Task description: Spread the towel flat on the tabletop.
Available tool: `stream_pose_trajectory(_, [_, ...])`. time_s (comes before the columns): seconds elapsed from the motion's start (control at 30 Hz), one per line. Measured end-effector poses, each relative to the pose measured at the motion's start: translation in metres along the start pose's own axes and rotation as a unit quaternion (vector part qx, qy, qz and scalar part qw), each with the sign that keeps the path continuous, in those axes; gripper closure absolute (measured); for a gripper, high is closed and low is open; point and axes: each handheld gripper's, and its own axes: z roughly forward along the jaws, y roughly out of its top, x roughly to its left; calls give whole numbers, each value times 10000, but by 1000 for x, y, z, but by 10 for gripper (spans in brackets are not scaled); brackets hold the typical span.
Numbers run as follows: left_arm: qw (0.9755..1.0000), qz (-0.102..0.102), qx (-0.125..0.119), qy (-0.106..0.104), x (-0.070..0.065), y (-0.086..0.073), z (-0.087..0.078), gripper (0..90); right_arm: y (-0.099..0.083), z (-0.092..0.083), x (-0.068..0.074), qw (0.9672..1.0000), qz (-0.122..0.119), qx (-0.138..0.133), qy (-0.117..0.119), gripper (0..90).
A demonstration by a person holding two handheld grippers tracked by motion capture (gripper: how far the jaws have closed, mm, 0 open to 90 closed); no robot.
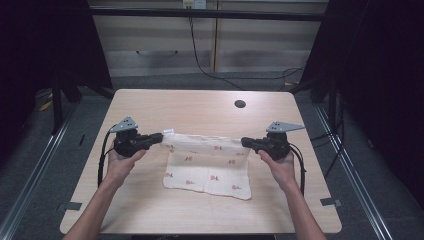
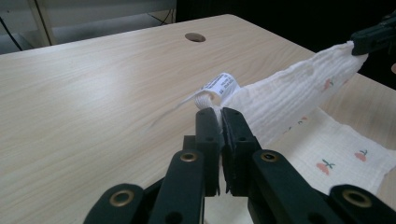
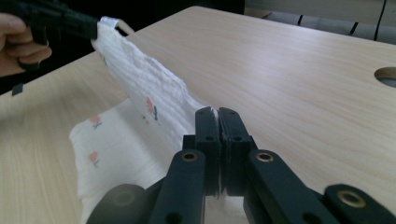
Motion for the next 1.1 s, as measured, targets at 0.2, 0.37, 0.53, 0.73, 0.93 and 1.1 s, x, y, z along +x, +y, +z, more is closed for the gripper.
stream_pose_trajectory(0.2, [9995, 219, 239, -61, -15, -12, -1, 862, -12, -9, 13, 9996, -131, 206, 121, 877])
stream_pose_trajectory(0.37, [9984, 301, 434, -196, -24, -24, -6, 861, -31, -16, 19, 9991, -61, 374, 195, 875])
stream_pose_trajectory(0.53, [9971, 356, 626, -230, -31, -39, -10, 861, -43, -19, 29, 9982, -62, 499, 317, 872])
stream_pose_trajectory(0.73, [9931, 466, 994, -411, -40, -60, -7, 857, -63, -14, 36, 9955, -58, 881, 344, 854])
stream_pose_trajectory(0.93, [9891, 501, 1321, -413, -40, -80, 2, 846, -79, -11, 39, 9933, -6, 1087, 404, 849])
stream_pose_trajectory(1.1, [9879, 496, 1385, -490, -40, -82, 0, 803, -86, -11, 41, 9918, 13, 1217, 388, 792])
